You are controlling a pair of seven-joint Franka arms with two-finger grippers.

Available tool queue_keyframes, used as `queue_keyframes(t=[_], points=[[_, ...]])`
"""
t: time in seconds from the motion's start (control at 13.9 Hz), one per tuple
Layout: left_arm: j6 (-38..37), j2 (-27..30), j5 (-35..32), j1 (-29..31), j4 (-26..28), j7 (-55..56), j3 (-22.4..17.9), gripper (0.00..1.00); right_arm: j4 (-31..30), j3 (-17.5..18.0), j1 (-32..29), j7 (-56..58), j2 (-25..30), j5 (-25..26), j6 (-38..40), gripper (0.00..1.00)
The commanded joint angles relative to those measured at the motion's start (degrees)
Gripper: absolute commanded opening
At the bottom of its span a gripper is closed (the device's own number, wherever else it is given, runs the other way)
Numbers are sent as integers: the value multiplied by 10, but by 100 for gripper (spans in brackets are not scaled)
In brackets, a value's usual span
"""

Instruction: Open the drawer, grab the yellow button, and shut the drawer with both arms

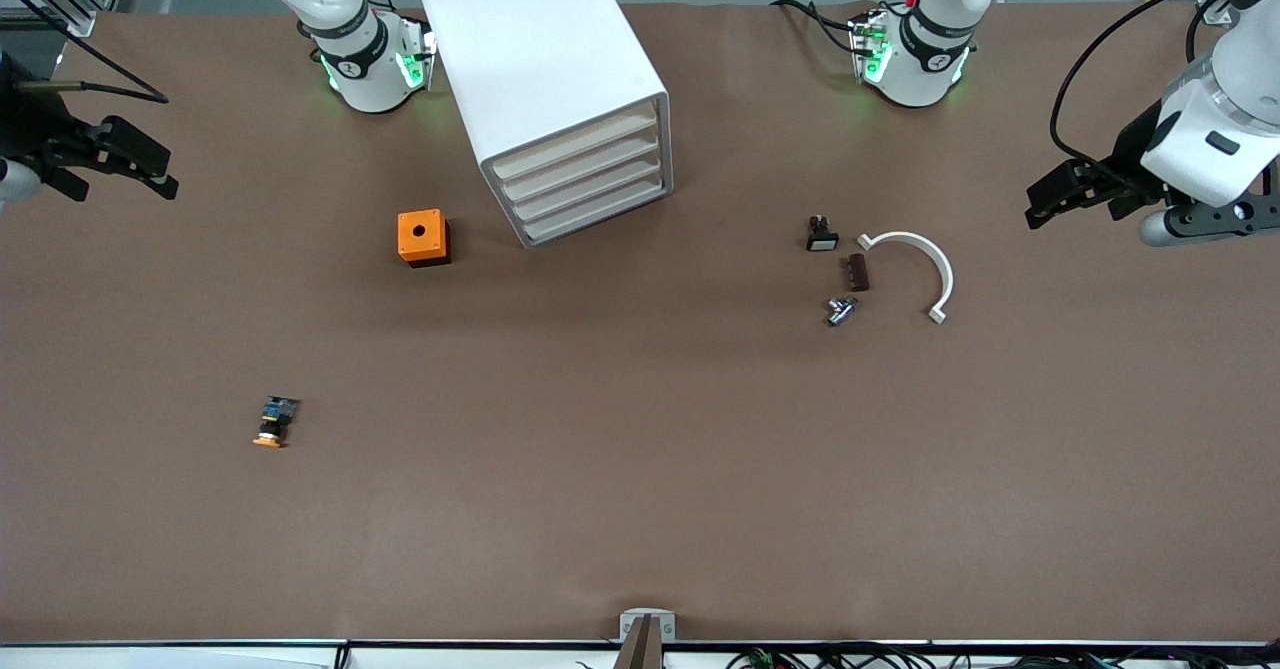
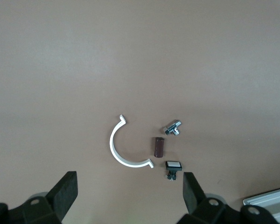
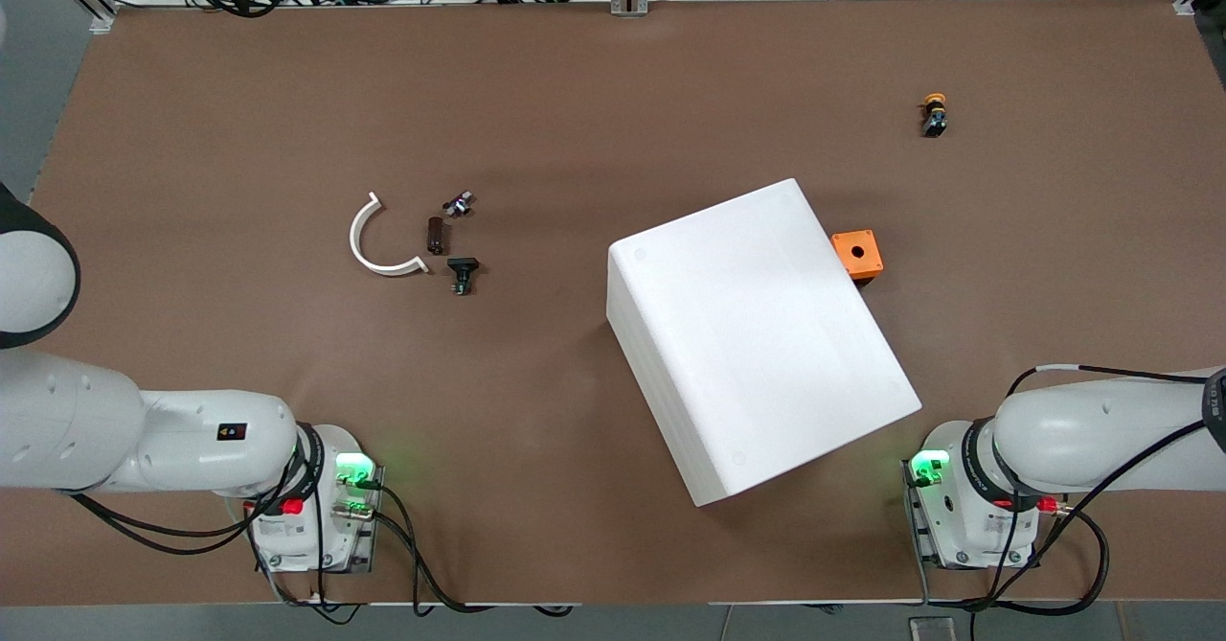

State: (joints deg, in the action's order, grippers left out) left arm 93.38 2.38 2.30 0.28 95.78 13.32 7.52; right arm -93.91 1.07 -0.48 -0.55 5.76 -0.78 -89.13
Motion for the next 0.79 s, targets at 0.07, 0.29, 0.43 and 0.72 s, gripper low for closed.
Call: queue_keyframes(t=[0.07, 0.29, 0.43, 0.72], points=[[7, 13, -12, 9, -6, -15, -1, 99, -9, 1, -2, -8, 14, -5, 2, 100], [1, 10, -20, 14, -24, -85, -2, 99, -9, 1, -2, -7, 14, -5, 1, 100], [-16, 10, -19, 27, -30, -105, -1, 99, -9, 1, -2, -6, 13, -5, 0, 100], [-23, 8, -20, 27, -34, -105, 0, 99, -12, 1, -3, -2, 13, -5, -3, 100]])
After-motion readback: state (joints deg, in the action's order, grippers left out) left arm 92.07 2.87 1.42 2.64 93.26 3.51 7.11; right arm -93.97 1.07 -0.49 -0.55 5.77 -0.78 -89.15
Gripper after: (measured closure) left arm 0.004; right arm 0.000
